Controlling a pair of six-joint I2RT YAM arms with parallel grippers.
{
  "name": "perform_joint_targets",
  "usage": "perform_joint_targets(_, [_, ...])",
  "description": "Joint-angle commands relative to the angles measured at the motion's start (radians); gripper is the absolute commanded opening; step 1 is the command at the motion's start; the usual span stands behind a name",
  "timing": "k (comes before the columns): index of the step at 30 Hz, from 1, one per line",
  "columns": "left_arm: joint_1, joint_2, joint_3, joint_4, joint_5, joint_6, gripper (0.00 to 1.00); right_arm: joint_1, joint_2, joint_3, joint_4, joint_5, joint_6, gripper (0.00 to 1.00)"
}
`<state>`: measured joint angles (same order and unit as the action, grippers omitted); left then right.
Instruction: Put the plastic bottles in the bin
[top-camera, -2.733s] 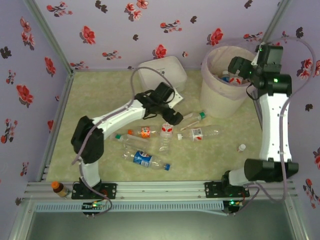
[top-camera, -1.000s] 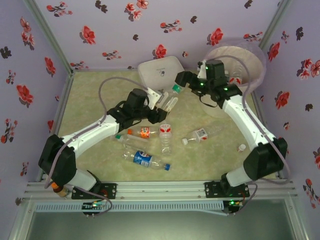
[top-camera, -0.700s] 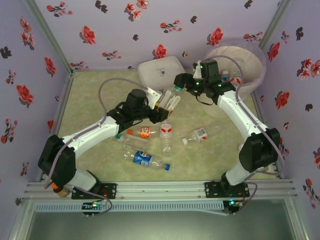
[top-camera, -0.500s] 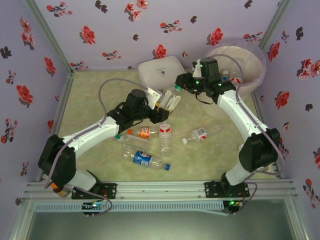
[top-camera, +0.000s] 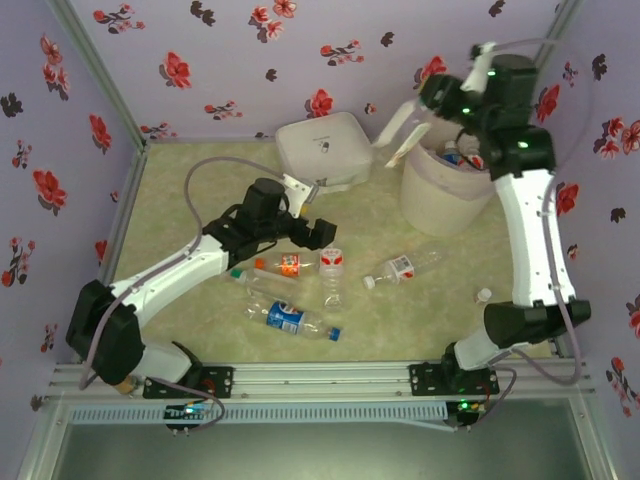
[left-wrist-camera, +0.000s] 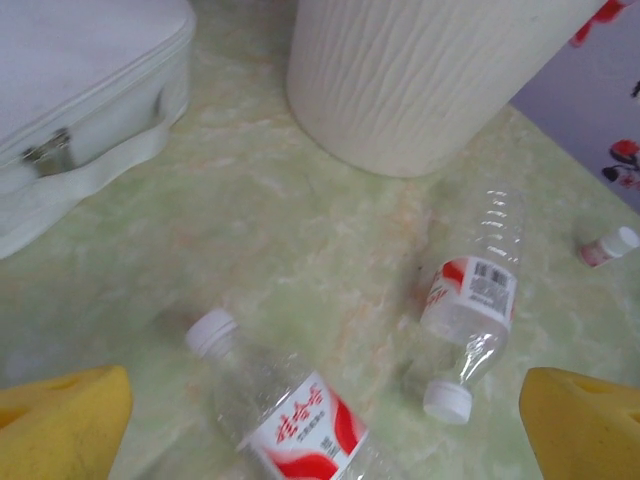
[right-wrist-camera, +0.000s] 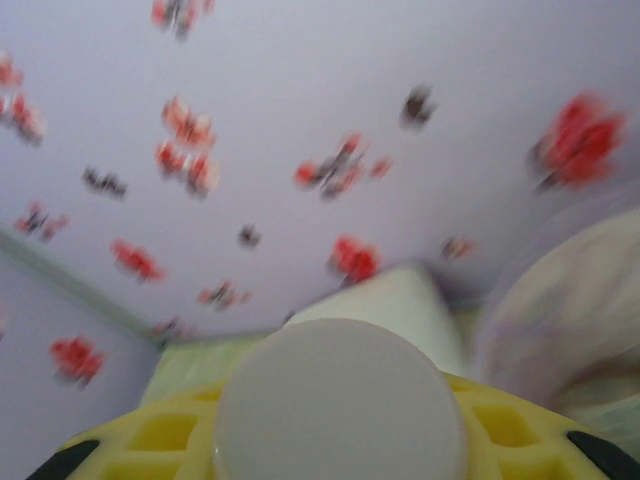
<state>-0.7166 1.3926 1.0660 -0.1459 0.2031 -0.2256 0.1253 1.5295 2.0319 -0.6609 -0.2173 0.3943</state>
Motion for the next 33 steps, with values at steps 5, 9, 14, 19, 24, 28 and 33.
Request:
perform_joint_targets(5, [0.024, -0.077, 0.0, -0.335, -0.173, -0.005, 0.93, -0.123, 0.019, 0.121, -0.043, 0.362, -0.235, 0.01])
perform_joint_targets(9, [0.025, -0.047, 0.03, -0.444, -0.189, -0.021, 0.91, -0.127, 0.087, 0.132, -0.035, 0.43, -0.285, 0.0])
perform_joint_targets(14, [0.024, -0.033, 0.022, -0.437, -0.199, -0.03, 0.91, -0.127, 0.206, 0.144, -0.04, 0.35, -0.252, 0.0])
perform_joint_targets(19, [0.023, -0.007, 0.047, -0.455, -0.2, -0.041, 0.89, -0.129, 0.335, 0.12, -0.043, 0.287, -0.182, 0.0])
perform_joint_targets(24, [0.023, -0.004, 0.045, -0.458, -0.2, -0.027, 0.89, -0.128, 0.458, 0.071, -0.017, 0.262, -0.123, 0.0])
perform_joint_targets(28, [0.023, -0.007, 0.038, -0.458, -0.199, -0.02, 0.9, -0.128, 0.529, 0.033, -0.016, 0.246, -0.081, 0.0])
perform_joint_targets(33, [0.023, -0.017, 0.022, -0.451, -0.203, -0.023, 0.92, -0.125, 0.485, -0.136, 0.089, 0.234, -0.021, 0.23])
